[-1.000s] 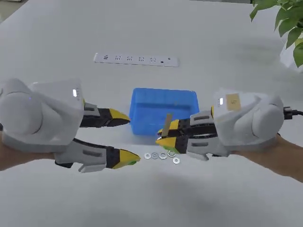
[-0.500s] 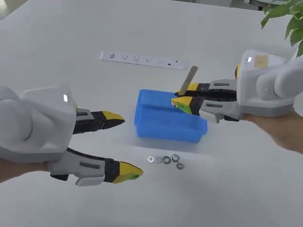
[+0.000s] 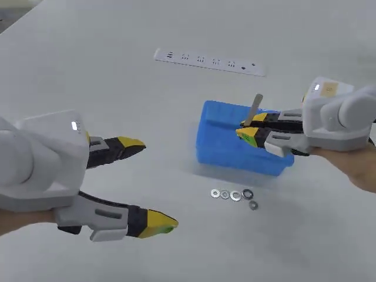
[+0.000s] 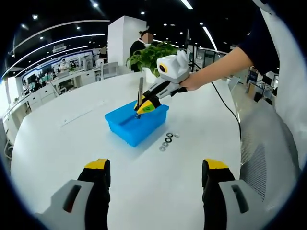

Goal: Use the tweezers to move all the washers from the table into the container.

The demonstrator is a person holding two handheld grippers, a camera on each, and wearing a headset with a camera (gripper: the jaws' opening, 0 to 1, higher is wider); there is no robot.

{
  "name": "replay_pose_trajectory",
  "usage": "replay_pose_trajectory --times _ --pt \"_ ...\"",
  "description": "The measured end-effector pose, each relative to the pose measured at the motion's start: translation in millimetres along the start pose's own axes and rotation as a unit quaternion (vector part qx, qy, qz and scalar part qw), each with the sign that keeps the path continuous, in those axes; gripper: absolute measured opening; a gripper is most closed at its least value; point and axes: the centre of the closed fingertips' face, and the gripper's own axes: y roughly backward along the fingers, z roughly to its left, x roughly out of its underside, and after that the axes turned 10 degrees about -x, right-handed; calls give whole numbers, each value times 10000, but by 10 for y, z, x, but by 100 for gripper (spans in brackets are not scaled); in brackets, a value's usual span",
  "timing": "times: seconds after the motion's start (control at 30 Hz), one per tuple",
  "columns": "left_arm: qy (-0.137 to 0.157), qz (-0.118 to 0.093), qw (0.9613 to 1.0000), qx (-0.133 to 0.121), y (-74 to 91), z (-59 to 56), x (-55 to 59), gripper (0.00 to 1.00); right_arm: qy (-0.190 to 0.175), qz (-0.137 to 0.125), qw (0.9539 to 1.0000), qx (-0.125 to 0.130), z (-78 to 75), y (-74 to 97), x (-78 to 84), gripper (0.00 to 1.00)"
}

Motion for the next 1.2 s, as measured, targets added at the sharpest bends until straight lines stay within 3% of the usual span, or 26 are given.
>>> replay_pose_trajectory --times 0.2,0.43,0.67,0.83,1.03,1.2 --pt "222 -82 9997 -75 6 -84 -38 86 -103 -44 9999 -57 4 -62 43 10" --pt "353 -155 9991 -172 12 -41 -82 86 -71 -58 9999 -130 37 -109 51 10" --pt "323 -58 9993 -166 29 -49 -51 86 -48 -63 9999 -112 31 -77 29 10" --pt "231 -57 9996 -138 -3 -18 -96 89 40 -68 9999 -132 46 -10 -43 9" --pt "116 -294 9995 -72 -127 112 -349 88 159 -102 9997 -177 73 101 -147 8" --pt "58 -543 9985 -51 -271 315 -618 86 268 -65 9994 -219 82 170 -173 8"
